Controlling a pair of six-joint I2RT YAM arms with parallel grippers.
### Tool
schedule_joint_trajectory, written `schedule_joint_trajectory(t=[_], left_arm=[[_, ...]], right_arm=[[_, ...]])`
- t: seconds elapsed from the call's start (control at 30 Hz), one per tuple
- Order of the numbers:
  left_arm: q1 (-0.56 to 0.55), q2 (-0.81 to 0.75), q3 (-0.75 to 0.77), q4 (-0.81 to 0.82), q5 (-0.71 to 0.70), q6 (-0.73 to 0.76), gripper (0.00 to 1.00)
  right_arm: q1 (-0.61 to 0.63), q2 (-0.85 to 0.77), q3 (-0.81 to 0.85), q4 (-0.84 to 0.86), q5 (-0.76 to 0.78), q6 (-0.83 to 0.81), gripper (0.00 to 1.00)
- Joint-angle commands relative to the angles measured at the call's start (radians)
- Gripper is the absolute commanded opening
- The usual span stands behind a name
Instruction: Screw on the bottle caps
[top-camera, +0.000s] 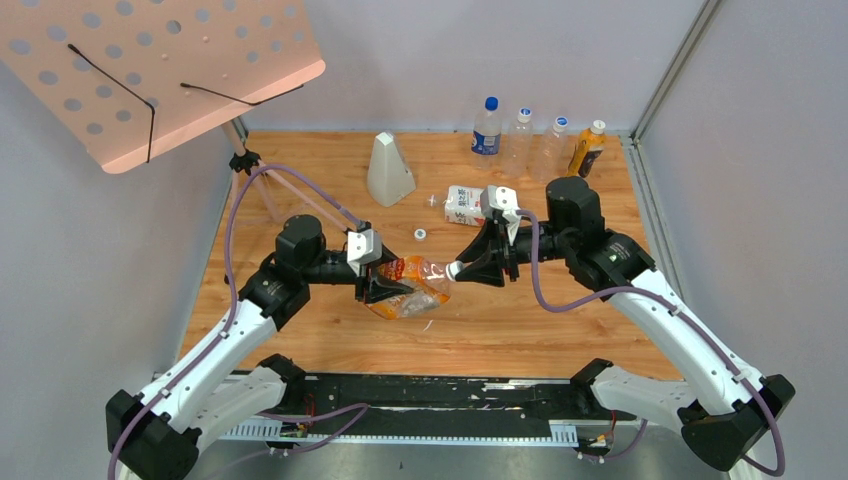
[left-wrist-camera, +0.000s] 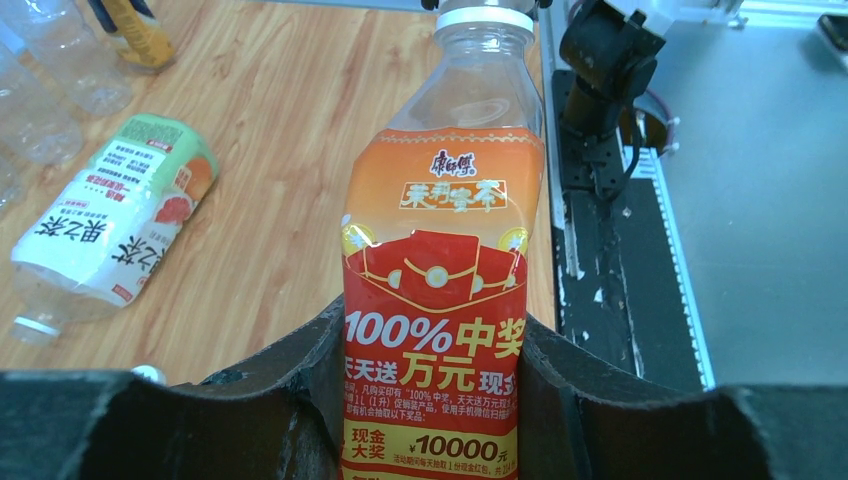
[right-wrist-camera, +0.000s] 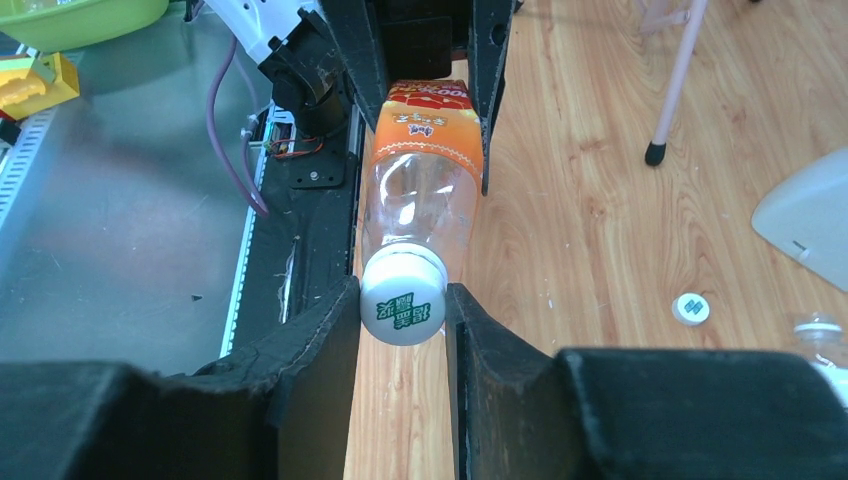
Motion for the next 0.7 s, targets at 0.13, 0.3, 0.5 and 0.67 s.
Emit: schedule_joint_trajectory(t=[0.13,0.3,0.5,0.67], left_arm=[[0.046,0.013,0.041,0.343,0.183,-0.212,0.0],[0.055,0.017,0.018,0.457,0.207,-0.285,0.0],[0.064,0.04,0.039,0.502,0.253,-0.333,0.0],[0.072,0.099,0.059,0.573,0.3,-0.415,0.0]], right_arm=[[0.001,0.045,0.058,0.035,-0.165,-0.214,0.0],[-0.005,0.071,0.099,-0.005,-0.242,-0.298,0.0],[-0.006,0.119,0.178,-0.148,-0.29,-0.442,0.0],[-0.009,0.149,0.22,-0.231,-0.321,-0.527,0.0]])
